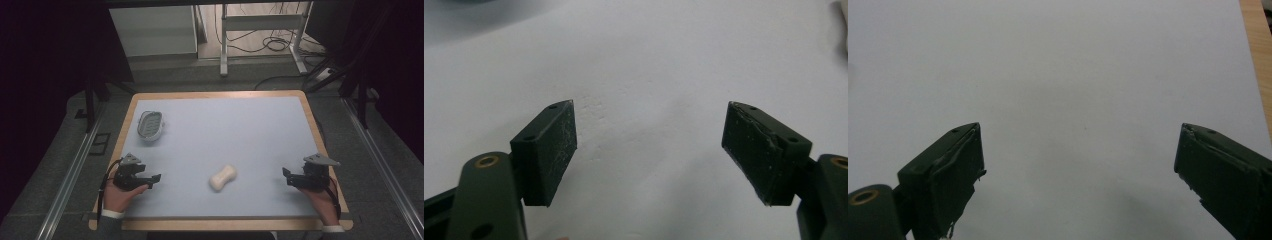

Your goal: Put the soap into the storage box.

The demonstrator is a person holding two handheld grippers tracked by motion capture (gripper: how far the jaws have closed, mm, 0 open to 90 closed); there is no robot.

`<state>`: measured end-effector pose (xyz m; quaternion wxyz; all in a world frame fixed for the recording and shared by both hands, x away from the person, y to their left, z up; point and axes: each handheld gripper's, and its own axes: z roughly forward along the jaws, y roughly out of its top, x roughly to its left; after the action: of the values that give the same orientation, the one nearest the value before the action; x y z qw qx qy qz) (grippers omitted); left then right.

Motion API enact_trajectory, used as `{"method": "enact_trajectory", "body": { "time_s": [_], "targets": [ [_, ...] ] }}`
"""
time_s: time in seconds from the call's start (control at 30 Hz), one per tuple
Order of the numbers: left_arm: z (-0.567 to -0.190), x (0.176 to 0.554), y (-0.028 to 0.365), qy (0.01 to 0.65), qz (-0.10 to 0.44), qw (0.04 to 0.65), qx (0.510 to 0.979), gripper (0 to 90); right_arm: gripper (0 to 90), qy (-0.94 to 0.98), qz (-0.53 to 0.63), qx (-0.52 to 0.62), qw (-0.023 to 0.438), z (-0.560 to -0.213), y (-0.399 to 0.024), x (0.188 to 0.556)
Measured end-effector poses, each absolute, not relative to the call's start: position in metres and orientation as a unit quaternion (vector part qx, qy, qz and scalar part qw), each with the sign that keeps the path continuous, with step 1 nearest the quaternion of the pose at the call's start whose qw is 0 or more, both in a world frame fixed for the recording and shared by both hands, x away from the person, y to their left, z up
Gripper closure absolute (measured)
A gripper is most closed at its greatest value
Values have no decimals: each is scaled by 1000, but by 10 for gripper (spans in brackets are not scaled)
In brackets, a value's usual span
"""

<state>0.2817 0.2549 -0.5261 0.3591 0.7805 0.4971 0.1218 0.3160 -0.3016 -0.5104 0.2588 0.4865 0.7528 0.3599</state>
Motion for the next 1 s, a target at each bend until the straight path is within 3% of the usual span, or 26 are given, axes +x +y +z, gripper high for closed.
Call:
{"method": "enact_trajectory", "body": {
  "time_s": [0.57,1.0],
  "targets": [
    [-522,277,251,494,122,361,782,231,61,758,356,480,261,-509,-302,314],
    [-493,265,239,480,132,378,780,233,63,761,365,471,255,-509,-306,314]
  ]
}}
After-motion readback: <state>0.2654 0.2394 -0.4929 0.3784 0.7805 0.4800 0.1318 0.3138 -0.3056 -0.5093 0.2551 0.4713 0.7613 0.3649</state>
